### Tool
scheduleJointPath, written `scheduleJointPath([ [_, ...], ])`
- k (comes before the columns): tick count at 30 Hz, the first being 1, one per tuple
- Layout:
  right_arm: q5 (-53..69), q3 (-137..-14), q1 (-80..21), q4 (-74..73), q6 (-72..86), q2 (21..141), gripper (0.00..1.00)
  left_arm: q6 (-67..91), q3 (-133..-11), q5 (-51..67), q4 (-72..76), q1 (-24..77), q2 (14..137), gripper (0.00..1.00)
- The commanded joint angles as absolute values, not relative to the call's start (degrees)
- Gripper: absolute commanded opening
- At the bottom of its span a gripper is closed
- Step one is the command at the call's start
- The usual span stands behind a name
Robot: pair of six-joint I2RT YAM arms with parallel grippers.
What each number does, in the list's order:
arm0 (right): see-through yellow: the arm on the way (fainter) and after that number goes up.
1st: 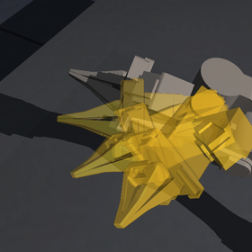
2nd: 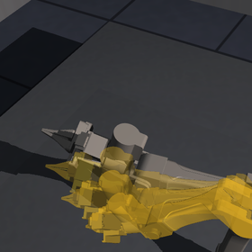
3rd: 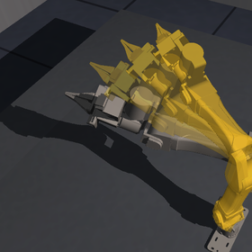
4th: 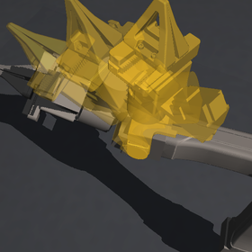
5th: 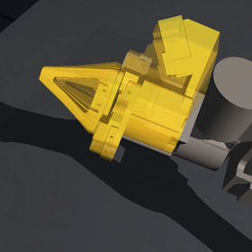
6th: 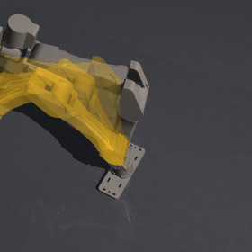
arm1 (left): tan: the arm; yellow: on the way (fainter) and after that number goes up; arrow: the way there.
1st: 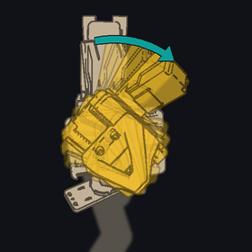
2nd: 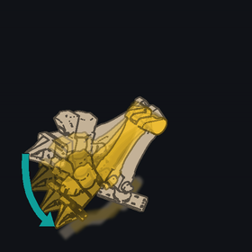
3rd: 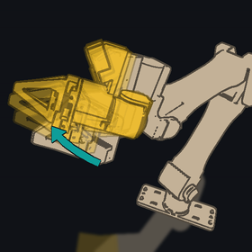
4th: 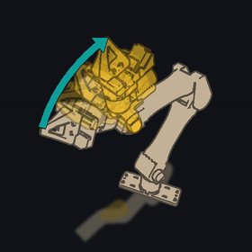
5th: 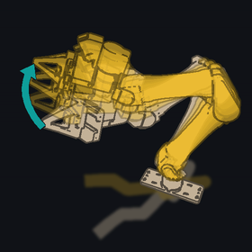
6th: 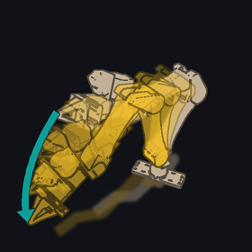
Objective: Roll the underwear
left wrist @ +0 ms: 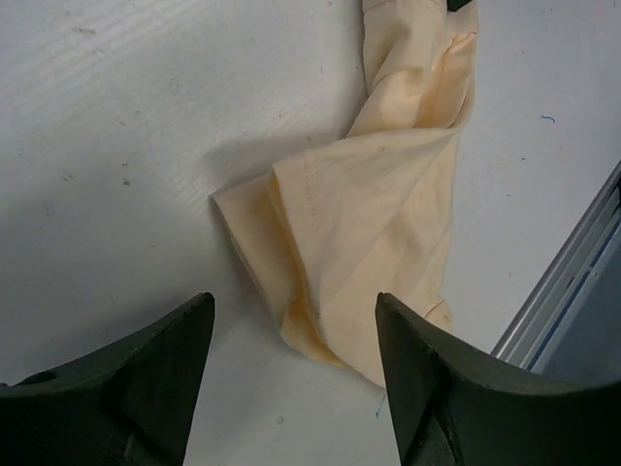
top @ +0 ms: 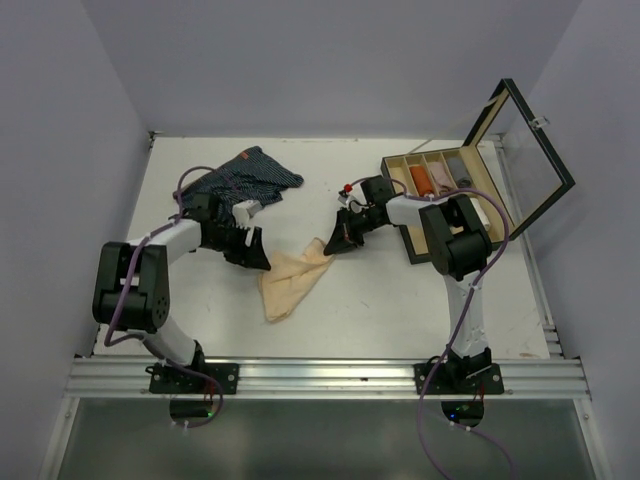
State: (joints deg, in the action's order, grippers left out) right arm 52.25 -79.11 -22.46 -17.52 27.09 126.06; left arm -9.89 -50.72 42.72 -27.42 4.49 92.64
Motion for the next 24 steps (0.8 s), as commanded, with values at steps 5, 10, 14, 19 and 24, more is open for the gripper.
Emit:
scheduleJointPath([
  [5, 47.02, -77.70, -22.50, -20.13, 23.64, 126.56, 0.03, -4.93, -52.65, 48.87, -25.32, 3.25, 100.54, 0.71],
  [10, 47.02, -76.99, -22.41, -19.34, 23.99, 126.47, 0.03, -3.87, -54.14, 52.38, -24.79, 3.25, 103.27, 0.69],
  [14, 46.93, -76.82, -22.41, -19.42, 23.99, 126.91, 0.02, -4.30, -55.11, 54.75, -24.35, 3.25, 103.80, 0.56],
  [19, 46.58, -77.08, -22.41, -19.51, 24.17, 127.18, 0.02, -6.85, -54.76, 55.20, -24.87, 3.25, 99.78, 0.24],
  [24, 46.49, -77.25, -22.24, -19.77, 24.35, 127.88, 0.02, -12.20, -52.82, 54.67, -26.71, 4.04, 92.21, 0.00],
])
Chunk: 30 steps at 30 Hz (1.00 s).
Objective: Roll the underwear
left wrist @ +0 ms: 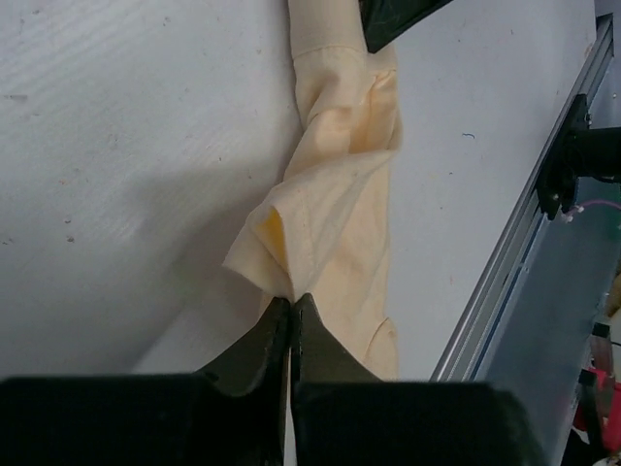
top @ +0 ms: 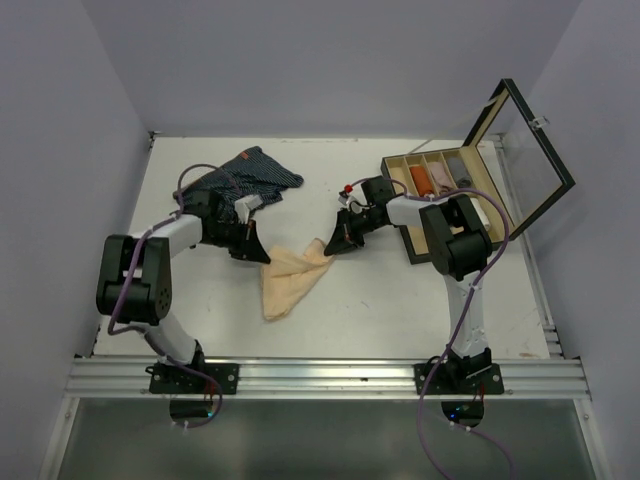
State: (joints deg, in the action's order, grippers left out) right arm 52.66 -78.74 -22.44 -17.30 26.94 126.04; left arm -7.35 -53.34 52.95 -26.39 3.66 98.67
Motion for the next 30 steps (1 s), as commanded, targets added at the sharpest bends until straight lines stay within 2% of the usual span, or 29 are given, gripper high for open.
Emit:
scheduleJointPath([
  [1, 46.67, -77.34, -22.15, -19.78, 24.61, 128.05, 0.02, -13.96, -52.56, 54.06, -27.94, 4.74, 89.76, 0.00],
  [7, 46.76, -77.78, -21.89, -19.69, 25.13, 129.02, 0.02, -22.66, -49.83, 47.56, -29.70, 13.96, 82.27, 0.00],
  [10, 46.58, -77.87, -21.89, -20.04, 25.14, 129.02, 0.02, -27.41, -50.80, 44.05, -32.50, 20.02, 83.14, 0.00],
  [17, 46.32, -78.31, -21.53, -20.30, 24.79, 129.20, 0.01, -39.10, -48.43, 32.63, -35.24, 25.31, 80.51, 0.00],
  [30, 46.05, -78.66, -21.36, -21.71, 23.82, 129.11, 0.01, -43.59, -39.55, 24.53, -30.77, 36.38, 75.41, 0.00],
])
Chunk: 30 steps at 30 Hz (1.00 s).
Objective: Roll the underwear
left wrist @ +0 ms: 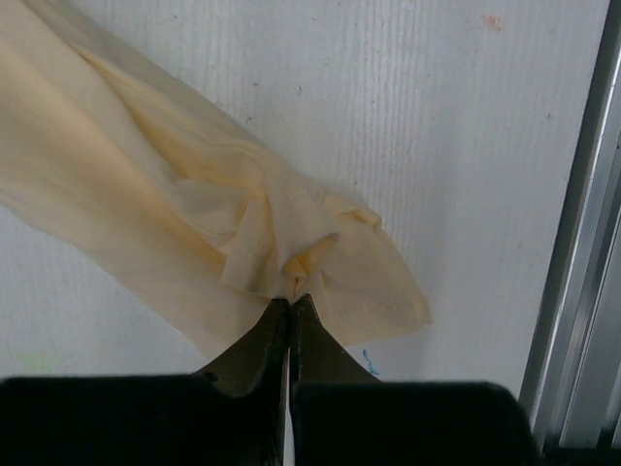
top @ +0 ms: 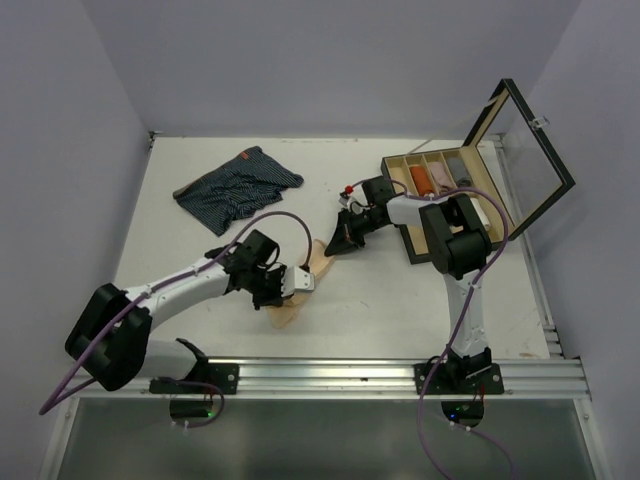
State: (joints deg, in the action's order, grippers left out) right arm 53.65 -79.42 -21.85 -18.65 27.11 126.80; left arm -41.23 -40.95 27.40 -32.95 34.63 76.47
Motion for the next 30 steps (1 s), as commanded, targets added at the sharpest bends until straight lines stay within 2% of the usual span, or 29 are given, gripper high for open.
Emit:
scheduleJointPath([
  [1, 46.14, -78.66, -21.44, -21.80, 23.73, 129.11, 0.01, -43.94, -39.03, 23.83, -30.50, 36.73, 75.41, 0.00],
  [4, 46.14, -78.84, -21.45, -22.32, 23.29, 129.29, 0.01, -44.65, -38.15, 22.51, -29.62, 38.58, 75.32, 0.04],
  [9, 47.28, -79.28, -21.45, -23.64, 21.71, 129.29, 0.01, -43.51, -39.54, 23.03, -30.31, 39.90, 74.36, 0.38],
  [12, 47.90, -79.89, -21.45, -24.87, 20.31, 129.20, 0.00, -43.33, -40.78, 23.12, -31.81, 39.90, 70.16, 0.43],
  [16, 48.34, -80.94, -21.45, -26.19, 18.72, 129.11, 0.00, -39.65, -42.97, 21.89, -32.34, 39.73, 64.78, 0.42],
  [18, 48.25, -81.04, -21.45, -26.45, 18.11, 128.85, 0.00, -37.98, -44.64, 22.67, -32.43, 39.11, 64.60, 0.37],
  [22, 47.99, -81.47, -21.45, -26.63, 17.67, 128.85, 0.00, -36.04, -47.72, 26.97, -34.01, 39.11, 70.65, 0.32],
  [30, 47.55, -81.83, -21.45, -27.25, 17.75, 129.29, 0.00, -35.86, -49.48, 31.28, -34.01, 39.55, 78.74, 0.33],
])
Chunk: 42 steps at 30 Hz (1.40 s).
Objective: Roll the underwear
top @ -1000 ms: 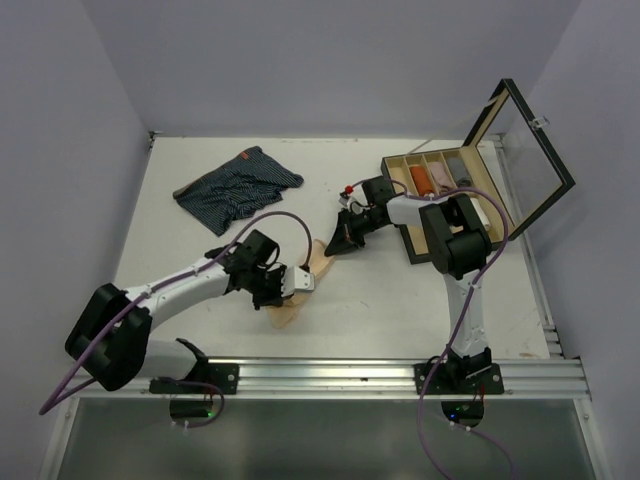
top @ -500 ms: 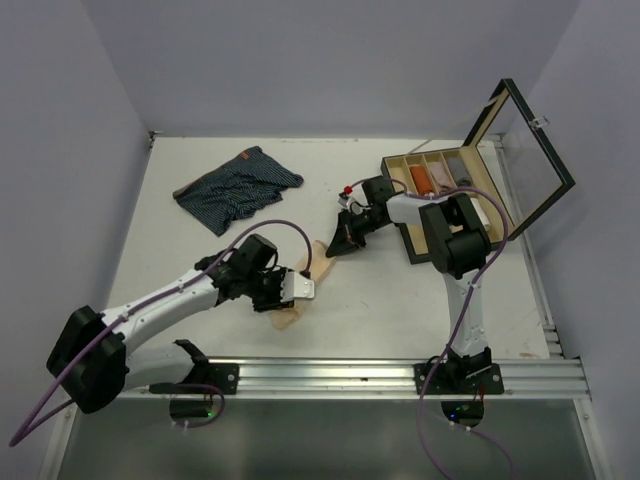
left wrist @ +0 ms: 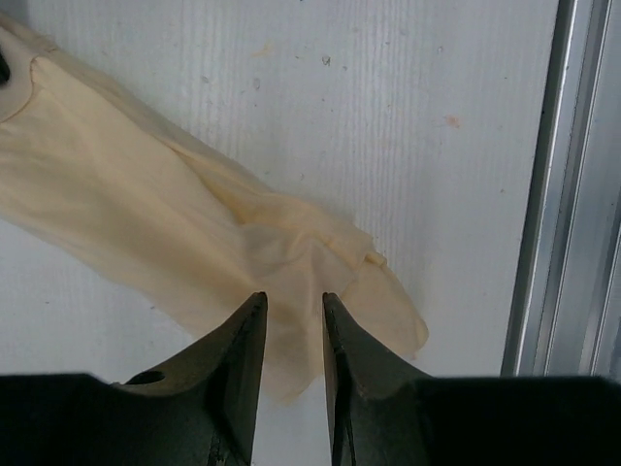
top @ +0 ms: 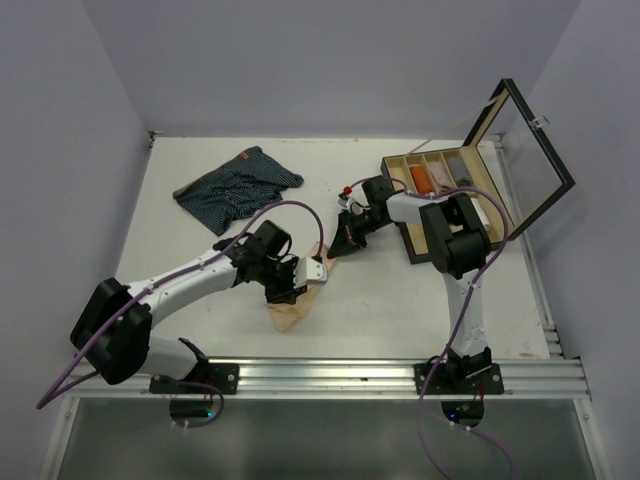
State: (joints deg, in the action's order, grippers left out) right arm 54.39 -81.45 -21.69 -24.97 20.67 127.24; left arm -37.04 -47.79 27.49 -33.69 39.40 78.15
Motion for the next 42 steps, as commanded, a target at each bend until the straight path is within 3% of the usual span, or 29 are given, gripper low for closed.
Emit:
scheduleJointPath([
  [1, 47.64, -81.83, -21.36, -27.33, 17.84, 129.29, 0.00, -35.77, -49.57, 31.46, -34.10, 39.55, 79.27, 0.33],
  [16, 47.29, -82.00, -21.45, -27.25, 18.11, 130.08, 0.00, -37.35, -48.87, 33.05, -34.45, 41.40, 84.37, 0.30],
  [19, 47.20, -82.44, -21.36, -27.42, 18.19, 130.43, 0.00, -37.53, -49.22, 32.52, -34.45, 41.48, 85.51, 0.19],
  [22, 47.11, -82.70, -21.45, -27.69, 18.02, 130.60, 0.00, -37.71, -50.18, 32.87, -34.98, 41.57, 85.43, 0.00],
  [30, 46.76, -82.88, -21.45, -28.39, 17.58, 130.69, 0.00, -38.23, -50.54, 34.37, -36.47, 42.80, 81.48, 0.00],
  [42, 46.41, -83.06, -21.36, -29.88, 16.35, 130.34, 0.00, -39.90, -47.20, 33.93, -37.62, 47.20, 87.62, 0.00],
])
